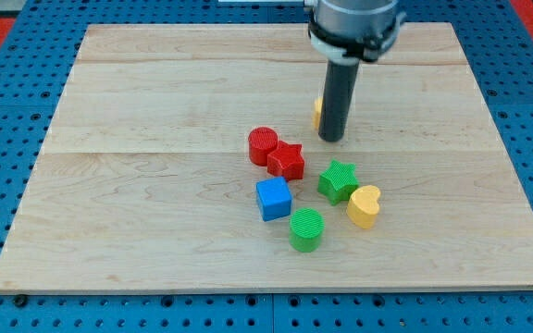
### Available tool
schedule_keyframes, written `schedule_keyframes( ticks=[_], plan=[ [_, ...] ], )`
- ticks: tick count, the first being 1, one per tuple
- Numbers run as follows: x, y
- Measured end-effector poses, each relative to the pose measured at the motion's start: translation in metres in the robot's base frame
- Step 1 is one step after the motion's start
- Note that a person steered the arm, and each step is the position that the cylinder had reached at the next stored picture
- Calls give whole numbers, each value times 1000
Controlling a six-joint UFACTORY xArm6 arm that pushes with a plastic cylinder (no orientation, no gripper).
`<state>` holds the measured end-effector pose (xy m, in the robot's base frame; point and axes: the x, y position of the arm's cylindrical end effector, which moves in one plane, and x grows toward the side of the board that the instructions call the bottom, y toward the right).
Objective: Push the yellow hexagon close to the blue triangle
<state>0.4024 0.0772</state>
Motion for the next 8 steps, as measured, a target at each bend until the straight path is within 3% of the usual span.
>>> schedule_keyframes(
  ticks=[3, 4, 5, 6, 8],
  plan=[
    [-55, -36],
    [-75, 2],
    [-78, -3],
    [-51, 28],
    [-79, 13]
  ],
)
